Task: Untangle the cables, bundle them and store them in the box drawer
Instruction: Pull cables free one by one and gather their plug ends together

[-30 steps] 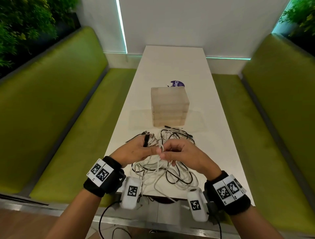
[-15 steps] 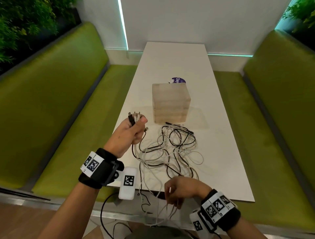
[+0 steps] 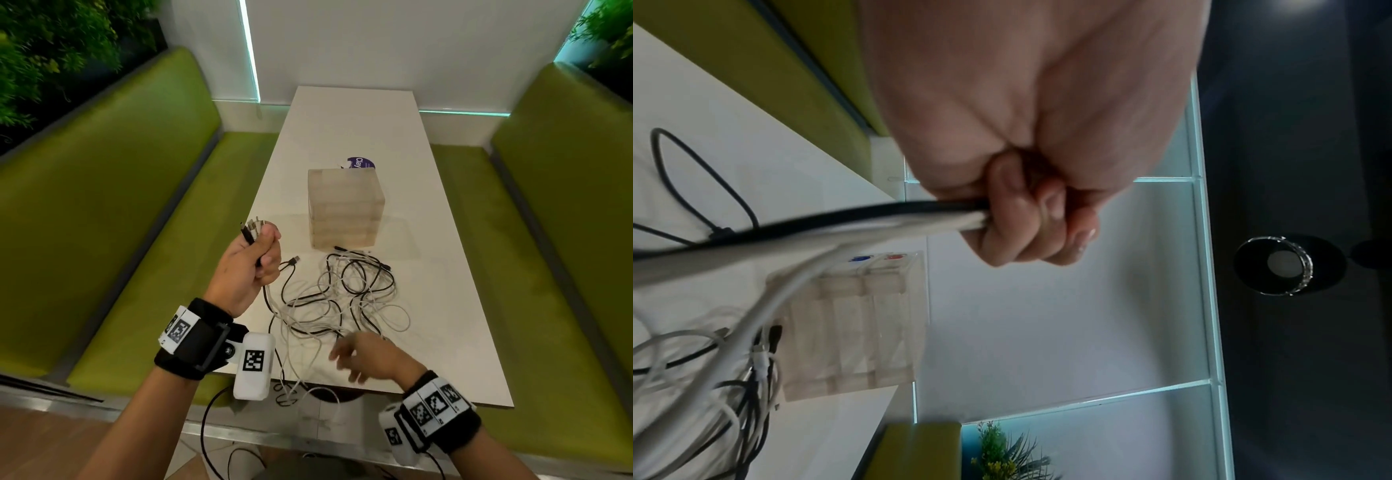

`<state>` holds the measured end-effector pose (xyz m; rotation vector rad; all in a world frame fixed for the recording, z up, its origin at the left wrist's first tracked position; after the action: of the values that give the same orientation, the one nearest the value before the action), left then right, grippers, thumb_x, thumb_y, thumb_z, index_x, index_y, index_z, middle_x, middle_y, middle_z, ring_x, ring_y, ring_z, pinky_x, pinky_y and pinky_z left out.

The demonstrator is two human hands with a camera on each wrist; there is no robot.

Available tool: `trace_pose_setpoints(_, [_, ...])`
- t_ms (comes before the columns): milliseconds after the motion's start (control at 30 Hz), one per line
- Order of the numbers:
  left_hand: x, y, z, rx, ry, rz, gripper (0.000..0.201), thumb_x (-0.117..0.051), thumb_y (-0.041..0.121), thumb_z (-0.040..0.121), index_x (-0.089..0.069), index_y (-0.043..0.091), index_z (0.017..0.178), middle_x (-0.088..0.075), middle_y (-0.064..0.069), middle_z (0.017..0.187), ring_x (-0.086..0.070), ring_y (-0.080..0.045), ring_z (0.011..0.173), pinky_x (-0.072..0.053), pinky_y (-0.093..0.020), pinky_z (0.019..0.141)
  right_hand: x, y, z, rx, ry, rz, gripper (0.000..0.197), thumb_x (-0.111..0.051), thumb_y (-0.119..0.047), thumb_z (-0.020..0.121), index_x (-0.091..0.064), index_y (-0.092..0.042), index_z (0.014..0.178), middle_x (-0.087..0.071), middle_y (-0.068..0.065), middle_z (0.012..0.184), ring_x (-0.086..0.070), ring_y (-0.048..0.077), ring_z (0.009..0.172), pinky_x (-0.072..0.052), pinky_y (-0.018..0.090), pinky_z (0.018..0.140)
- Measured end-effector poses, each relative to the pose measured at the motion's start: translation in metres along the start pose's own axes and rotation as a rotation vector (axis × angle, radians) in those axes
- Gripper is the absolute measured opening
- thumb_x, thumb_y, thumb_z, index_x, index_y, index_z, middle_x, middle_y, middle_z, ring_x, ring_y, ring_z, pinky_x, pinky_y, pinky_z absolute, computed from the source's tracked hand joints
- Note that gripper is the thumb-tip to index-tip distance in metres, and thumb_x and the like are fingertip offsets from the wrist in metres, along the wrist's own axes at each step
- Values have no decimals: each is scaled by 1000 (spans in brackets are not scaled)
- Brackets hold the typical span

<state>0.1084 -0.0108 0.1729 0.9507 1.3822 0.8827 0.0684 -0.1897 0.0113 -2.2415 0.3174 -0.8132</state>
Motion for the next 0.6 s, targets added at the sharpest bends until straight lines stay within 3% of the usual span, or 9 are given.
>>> trace_pose_setpoints(67, [0, 0, -1, -1, 2, -5, 21, -40, 24, 97, -47, 13, 80, -34, 8, 50, -22, -4, 41, -15, -18, 40, 38, -8, 8, 48, 270, 27, 13, -55, -10, 92, -66, -17, 97, -62, -3, 91, -58, 7, 62, -47, 24, 60])
trace_pose_setpoints(133, [-1, 0, -1, -2, -2, -11, 23, -38, 22, 99, -47, 13, 80, -34, 8, 50, -23, -3, 41, -18, -16, 38, 70, -8, 14, 62, 519, -67, 14, -56, -10, 90, -67, -16, 97, -61, -3, 97, -56, 8, 74, -42, 24, 71])
trace_pose_setpoints(233, [-2, -1, -2, -8, -12, -8, 23, -37, 22, 99, -48, 12, 81, -35, 7, 51, -23, -3, 41, -19, -15, 37, 105, 9, 20, -7, 796, -52, 21, -52, -8, 90, -64, -15, 106, -59, 6, 113, -59, 19, 93, -44, 27, 77])
trace_pose_setpoints(333, [-2, -6, -2, -4, -13, 20, 22, -38, 21, 99, -50, 11, 84, -36, 6, 51, -24, -4, 41, -21, -16, 38, 115, 31, 33, -134, 739, -46, 42, -50, -8, 91, -51, -17, 132, -47, 13, 133, -53, 30, 115, -44, 36, 94])
trace_pose_setpoints(400, [-3, -10, -1, 6, -12, 48, 22, -38, 20, 100, -52, 9, 88, -37, 5, 51, -24, -4, 40, -18, -17, 39, 116, 39, 45, -147, 661, -68, 43, -51, -11, 93, -50, -20, 134, -46, 14, 135, -50, 30, 121, -41, 36, 100])
trace_pose_setpoints(500, [-3, -17, 2, 20, -17, 108, 25, -40, 23, 99, -56, 5, 94, -41, 3, 52, -24, -4, 40, -16, -20, 41, 113, 32, 55, -50, 580, -78, 16, -56, -13, 89, -65, -22, 98, -58, 8, 115, -55, 25, 109, -42, 29, 89])
trace_pose_setpoints(533, [-3, -18, 2, 24, -24, 126, 25, -42, 25, 97, -57, 5, 93, -43, 3, 53, -25, -4, 40, -16, -20, 41, 110, 25, 55, -22, 526, -89, 13, -59, -12, 87, -63, -25, 85, -62, 6, 106, -58, 24, 102, -44, 30, 86])
trace_pose_setpoints(600, [-2, -20, 3, 28, -36, 146, 26, -44, 26, 95, -58, 7, 87, -45, 2, 54, -25, -5, 41, -17, -21, 42, 101, 14, 56, 33, 357, -79, 20, -60, -10, 85, -61, -28, 75, -68, 4, 94, -63, 21, 88, -51, 34, 83])
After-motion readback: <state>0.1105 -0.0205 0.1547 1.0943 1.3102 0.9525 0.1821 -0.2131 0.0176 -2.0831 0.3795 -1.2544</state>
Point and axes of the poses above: each hand's wrist, its own z-axis towards the middle knuckle, its own x-axis out of the back of the hand, y = z × x, the point moved 8 cm from there along z, towards the middle knuckle
